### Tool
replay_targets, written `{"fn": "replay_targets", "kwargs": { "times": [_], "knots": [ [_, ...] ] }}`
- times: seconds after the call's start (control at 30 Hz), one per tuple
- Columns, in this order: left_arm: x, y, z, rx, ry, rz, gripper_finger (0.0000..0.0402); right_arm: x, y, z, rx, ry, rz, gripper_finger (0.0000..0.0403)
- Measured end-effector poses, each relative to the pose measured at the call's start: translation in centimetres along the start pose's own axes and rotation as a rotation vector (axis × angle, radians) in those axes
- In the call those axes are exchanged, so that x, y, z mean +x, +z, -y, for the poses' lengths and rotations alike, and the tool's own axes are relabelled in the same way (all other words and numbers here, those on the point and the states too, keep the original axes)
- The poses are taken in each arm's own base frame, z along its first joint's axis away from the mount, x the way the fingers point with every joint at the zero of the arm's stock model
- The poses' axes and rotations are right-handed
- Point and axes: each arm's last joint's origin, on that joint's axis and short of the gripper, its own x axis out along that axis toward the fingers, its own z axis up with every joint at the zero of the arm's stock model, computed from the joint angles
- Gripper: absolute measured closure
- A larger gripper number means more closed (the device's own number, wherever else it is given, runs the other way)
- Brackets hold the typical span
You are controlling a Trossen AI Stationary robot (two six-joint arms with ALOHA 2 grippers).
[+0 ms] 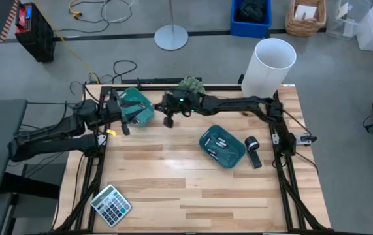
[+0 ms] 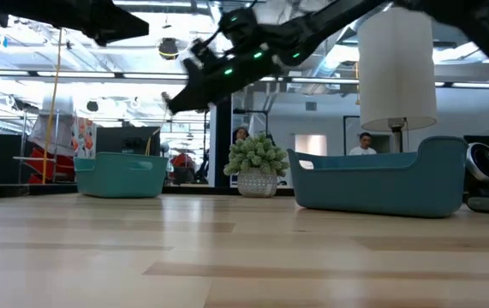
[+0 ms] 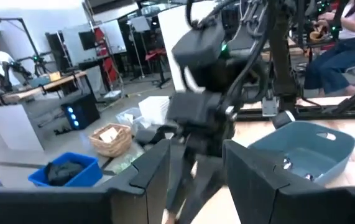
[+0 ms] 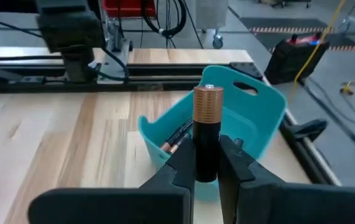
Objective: Sort batteries
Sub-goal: Put the black battery into the green bin, then return to Home Position
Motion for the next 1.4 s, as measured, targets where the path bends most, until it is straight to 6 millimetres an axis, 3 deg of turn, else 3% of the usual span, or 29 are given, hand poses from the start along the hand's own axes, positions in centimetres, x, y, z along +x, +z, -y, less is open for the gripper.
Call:
{"fn": "replay_targets", "kwargs": {
  "times": [0.27, 0.5, 0.97, 1.17, 1.4],
  "knots": [
    [-1.1, 0.3, -0.2, -0.001, 0.018, 0.017, 0.0260, 6.3, 0.5, 0.6, 0.082, 0.006, 0.072, 0.0356],
    [-1.2, 0.2, -0.2, 0.002, 0.018, 0.010, 0.0260, 9.6, -0.4, 0.9, 0.125, 0.009, 0.060, 0.0346],
    [-1.2, 0.1, -0.2, 0.006, 0.016, -0.004, 0.0260, 10.0, 0.0, 1.2, 0.142, 0.003, 0.099, 0.0189],
    [-1.2, -0.2, -0.1, 0.005, 0.009, -0.033, 0.0260, 10.0, 0.5, 0.9, 0.113, 0.001, 0.144, 0.0193],
    [-1.3, -0.7, 0.0, -0.020, -0.003, -0.085, 0.0260, 9.5, 2.0, -1.0, 0.034, 0.021, 0.231, 0.0251]
  ]
}}
